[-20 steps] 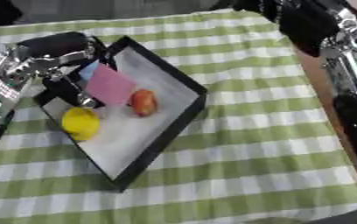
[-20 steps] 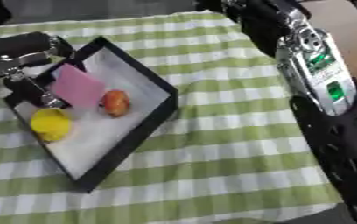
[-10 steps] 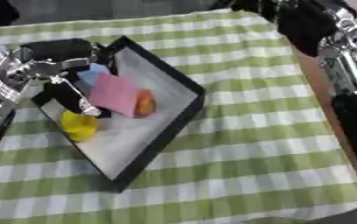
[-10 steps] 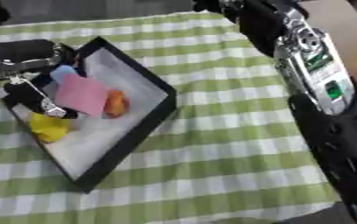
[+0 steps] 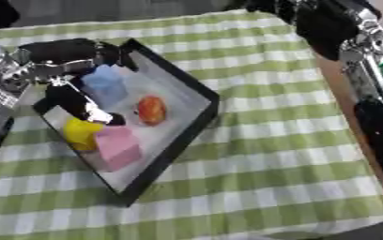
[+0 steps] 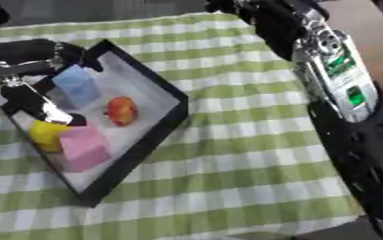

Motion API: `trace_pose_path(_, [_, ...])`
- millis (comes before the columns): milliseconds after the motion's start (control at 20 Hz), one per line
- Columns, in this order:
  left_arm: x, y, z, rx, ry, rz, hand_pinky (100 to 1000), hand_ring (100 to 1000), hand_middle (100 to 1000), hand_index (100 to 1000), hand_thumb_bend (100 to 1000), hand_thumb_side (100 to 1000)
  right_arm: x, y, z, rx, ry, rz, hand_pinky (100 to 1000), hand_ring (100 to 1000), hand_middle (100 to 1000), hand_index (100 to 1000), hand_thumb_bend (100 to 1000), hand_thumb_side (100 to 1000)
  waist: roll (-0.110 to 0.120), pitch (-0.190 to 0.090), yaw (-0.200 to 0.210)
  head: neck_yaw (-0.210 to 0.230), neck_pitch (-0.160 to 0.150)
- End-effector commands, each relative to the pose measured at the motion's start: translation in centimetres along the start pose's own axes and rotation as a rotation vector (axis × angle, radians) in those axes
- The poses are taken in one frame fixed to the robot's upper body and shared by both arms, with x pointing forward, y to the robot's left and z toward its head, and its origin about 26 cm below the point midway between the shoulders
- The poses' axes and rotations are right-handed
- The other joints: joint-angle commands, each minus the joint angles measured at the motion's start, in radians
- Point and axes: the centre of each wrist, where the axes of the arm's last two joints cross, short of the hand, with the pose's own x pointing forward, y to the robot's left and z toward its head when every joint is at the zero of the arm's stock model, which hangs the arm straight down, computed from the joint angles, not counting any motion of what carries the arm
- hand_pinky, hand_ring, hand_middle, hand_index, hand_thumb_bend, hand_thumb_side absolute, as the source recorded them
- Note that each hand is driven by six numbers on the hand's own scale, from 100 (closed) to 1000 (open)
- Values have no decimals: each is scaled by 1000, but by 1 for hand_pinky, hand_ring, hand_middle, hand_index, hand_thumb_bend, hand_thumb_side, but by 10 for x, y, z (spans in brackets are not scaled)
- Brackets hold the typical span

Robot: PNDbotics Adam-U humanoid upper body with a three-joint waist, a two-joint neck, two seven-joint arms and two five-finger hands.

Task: Pick up objects on the table and place them in the box.

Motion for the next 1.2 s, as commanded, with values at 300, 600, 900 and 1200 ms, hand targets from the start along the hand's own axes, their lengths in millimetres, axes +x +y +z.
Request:
trace_pose_path(300, [-16, 19, 46, 105, 100, 51, 858, 807, 796, 863, 463, 304, 7, -4, 0, -8, -24, 12, 964, 754, 664, 759, 100, 574, -1, -38, 11, -17, -2])
trace_pose_path(600, [-58, 13, 114, 198, 367, 120, 853, 804, 791, 852, 493, 318, 8, -7, 2, -24, -25, 17, 963, 754, 663, 759, 100, 571, -2, -38, 21, -37, -2])
trace_pose_path(900, [-98, -1, 177, 281, 666, 197, 849, 792, 777, 844, 495, 353, 9, -7, 1, -27, -33, 18, 963, 754, 664, 759, 100, 567, -11, -36, 19, -39, -2])
trace_pose_path(1200, [-124, -17, 209, 268, 828, 249, 850, 796, 779, 849, 501, 377, 10, -7, 1, -29, -38, 21, 962, 753, 663, 759, 100, 566, -19, -35, 15, -36, -2])
